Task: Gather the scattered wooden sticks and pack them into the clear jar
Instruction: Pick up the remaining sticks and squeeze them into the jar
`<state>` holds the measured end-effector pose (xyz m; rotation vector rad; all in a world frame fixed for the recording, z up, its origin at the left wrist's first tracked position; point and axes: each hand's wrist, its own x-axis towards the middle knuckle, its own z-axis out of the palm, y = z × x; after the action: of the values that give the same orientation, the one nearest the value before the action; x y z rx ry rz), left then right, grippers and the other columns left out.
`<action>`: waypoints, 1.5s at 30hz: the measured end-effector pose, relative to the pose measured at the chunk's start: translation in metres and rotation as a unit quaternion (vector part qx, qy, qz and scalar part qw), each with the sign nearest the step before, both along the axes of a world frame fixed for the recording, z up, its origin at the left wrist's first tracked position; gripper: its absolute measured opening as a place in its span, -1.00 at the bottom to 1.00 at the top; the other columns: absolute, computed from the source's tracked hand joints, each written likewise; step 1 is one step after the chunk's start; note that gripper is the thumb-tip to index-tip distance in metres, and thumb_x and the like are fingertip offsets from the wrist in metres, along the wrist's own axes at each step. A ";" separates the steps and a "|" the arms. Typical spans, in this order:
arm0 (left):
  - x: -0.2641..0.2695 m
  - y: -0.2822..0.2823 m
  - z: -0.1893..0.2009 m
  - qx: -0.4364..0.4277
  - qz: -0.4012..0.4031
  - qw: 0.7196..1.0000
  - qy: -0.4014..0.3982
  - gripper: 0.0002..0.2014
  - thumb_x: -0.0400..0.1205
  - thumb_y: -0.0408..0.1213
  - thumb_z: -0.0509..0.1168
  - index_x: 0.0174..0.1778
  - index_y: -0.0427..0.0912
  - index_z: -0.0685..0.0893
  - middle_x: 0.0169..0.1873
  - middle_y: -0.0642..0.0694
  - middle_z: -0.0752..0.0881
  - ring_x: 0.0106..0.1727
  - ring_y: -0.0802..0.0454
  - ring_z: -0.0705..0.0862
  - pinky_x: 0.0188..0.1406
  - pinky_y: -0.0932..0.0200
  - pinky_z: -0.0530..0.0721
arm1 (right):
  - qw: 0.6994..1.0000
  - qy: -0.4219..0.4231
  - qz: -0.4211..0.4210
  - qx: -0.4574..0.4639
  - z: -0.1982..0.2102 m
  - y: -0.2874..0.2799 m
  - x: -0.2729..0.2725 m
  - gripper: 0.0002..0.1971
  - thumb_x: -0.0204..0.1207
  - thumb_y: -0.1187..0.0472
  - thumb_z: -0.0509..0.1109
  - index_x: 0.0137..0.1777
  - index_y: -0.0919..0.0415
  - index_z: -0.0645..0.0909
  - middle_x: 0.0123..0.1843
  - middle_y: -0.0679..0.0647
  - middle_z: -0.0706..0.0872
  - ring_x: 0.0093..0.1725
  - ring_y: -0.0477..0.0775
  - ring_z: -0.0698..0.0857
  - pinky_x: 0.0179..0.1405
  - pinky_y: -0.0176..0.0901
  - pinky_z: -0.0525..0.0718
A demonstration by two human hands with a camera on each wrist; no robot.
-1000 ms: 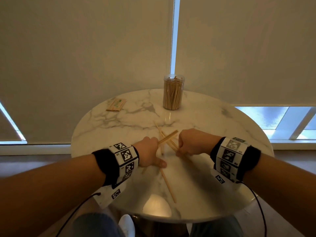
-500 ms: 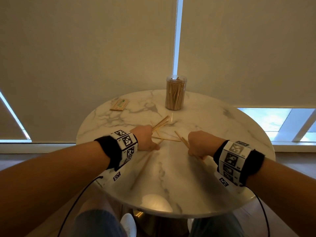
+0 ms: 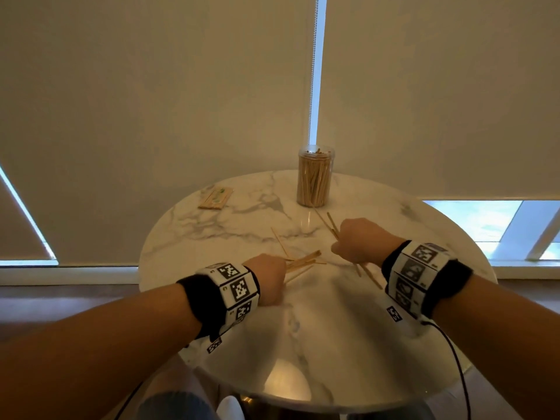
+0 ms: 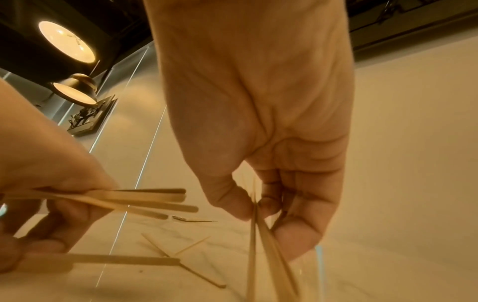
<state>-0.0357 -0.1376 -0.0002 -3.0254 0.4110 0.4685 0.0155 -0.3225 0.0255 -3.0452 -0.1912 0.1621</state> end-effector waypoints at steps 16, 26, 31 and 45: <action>0.051 0.083 0.006 -0.423 0.262 0.866 0.050 -0.78 0.64 -0.47 0.31 -0.30 -0.21 0.47 -0.36 -0.22 0.59 -0.30 -0.10 0.56 -0.25 0.06 0.60 | 0.986 0.044 0.152 -0.056 -0.029 0.089 0.034 -0.69 0.68 0.11 0.25 0.21 0.32 0.66 0.15 0.22 0.73 0.00 0.22 0.69 -0.10 -0.10 0.61; 0.059 0.039 0.014 -0.557 0.310 0.770 0.012 -0.77 0.68 -0.50 -0.03 -0.25 -0.20 0.39 -0.36 -0.15 0.52 -0.51 0.07 0.30 -0.58 0.24 0.23 | 0.985 -0.010 0.167 -0.033 -0.037 0.072 0.019 -0.71 0.68 0.10 0.31 0.18 0.34 0.64 0.13 0.28 0.73 0.09 0.28 0.73 0.00 -0.01 0.65; 0.056 0.032 0.014 -0.617 0.333 0.713 -0.009 -0.80 0.71 -0.46 -0.06 -0.01 -0.15 0.44 -0.36 -0.13 0.51 -0.53 0.08 0.30 -0.64 0.27 0.22 | 0.978 -0.026 0.195 -0.067 -0.034 0.064 0.010 -0.89 0.67 0.31 0.24 0.05 0.27 0.60 0.18 0.33 0.71 0.16 0.32 0.70 0.08 0.01 0.62; 0.047 0.029 -0.005 -0.597 0.327 0.732 0.014 -0.59 0.78 0.08 0.11 -0.01 -0.26 0.54 -0.42 -0.06 0.44 -0.54 0.09 0.28 -0.59 0.24 0.28 | 0.997 0.004 0.033 0.064 -0.013 0.025 0.003 -0.77 0.59 0.03 0.36 -0.05 0.22 0.61 -0.04 0.14 0.68 -0.09 0.12 0.64 -0.21 -0.13 0.54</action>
<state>0.0116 -0.1083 -0.0054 -4.3974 -0.7484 0.3056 0.0184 -0.2977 0.0122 -2.9113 -0.2908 0.1603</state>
